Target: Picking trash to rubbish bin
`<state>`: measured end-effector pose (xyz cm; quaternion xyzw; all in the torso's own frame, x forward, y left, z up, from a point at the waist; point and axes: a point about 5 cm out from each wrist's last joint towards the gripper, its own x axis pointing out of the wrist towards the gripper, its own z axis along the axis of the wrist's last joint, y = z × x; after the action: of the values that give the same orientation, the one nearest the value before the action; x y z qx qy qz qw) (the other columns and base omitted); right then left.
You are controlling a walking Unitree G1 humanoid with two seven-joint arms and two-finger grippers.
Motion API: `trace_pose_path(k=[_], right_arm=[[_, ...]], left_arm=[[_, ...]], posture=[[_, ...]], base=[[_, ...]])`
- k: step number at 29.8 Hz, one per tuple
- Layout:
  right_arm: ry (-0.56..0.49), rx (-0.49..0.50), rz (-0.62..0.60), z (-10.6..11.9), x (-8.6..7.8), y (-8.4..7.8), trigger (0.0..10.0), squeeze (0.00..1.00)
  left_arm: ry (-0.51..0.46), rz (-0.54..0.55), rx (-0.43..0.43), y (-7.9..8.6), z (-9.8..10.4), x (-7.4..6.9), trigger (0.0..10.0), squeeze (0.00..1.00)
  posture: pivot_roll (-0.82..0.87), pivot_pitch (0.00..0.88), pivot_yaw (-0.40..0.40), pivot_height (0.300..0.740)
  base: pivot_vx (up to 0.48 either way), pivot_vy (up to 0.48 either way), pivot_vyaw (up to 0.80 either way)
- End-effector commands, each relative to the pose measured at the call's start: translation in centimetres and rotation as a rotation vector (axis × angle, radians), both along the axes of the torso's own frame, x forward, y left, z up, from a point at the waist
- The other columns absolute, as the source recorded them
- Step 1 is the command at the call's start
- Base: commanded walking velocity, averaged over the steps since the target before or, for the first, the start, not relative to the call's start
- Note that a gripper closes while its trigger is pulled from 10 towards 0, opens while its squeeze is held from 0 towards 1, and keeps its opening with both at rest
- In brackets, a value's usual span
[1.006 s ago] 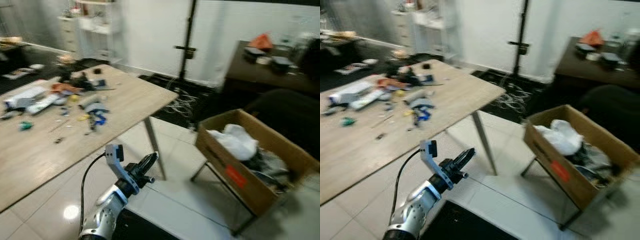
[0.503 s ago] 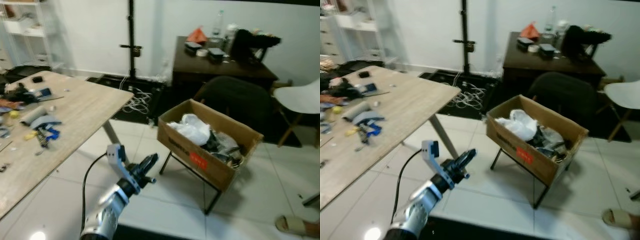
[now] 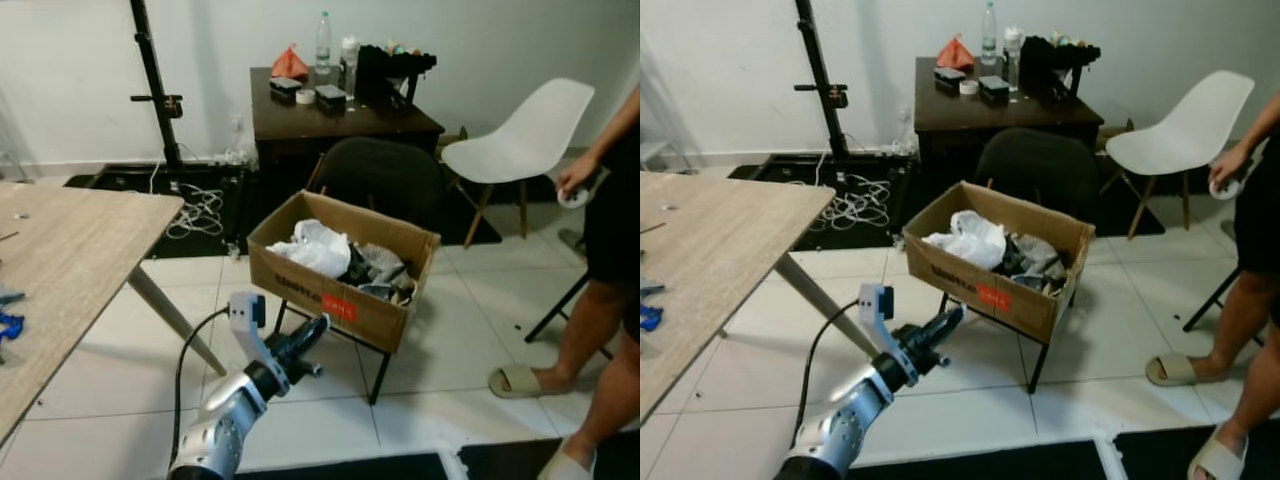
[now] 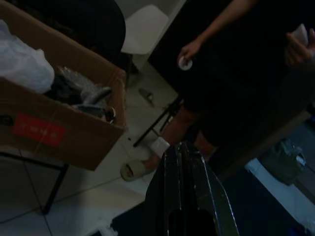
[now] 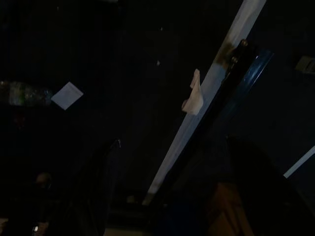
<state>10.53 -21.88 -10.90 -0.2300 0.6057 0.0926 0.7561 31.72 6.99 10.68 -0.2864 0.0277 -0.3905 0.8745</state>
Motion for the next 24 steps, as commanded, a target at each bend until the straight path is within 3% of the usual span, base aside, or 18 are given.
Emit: trace_pose_path(k=[1, 15, 24], right_arm=[[-0.001, 0.020, 0.002, -0.13, -0.07, 0.58, 10.0, 0.00], [-0.009, 0.010, -0.003, 0.01, 0.21, 0.24, 10.0, 0.00], [0.000, 0.006, 0.008, 0.04, 0.32, 0.19, 10.0, 0.00]], left_arm=[[0.007, -0.023, 0.024, -0.31, -0.62, -0.34, 10.0, 0.00], [-0.026, -0.038, 0.027, -0.94, -0.28, -0.41, 10.0, 0.00], [-0.041, -0.053, 0.024, -1.29, -0.08, -0.47, 10.0, 0.00]], posture=[[-0.17, 0.098, 0.071, 0.740], [-0.17, 0.094, 0.065, 0.740], [-0.17, 0.093, 0.064, 0.740]], base=[[0.000, 0.000, 0.00], [0.247, 0.000, 0.00], [0.301, 0.000, -0.79]])
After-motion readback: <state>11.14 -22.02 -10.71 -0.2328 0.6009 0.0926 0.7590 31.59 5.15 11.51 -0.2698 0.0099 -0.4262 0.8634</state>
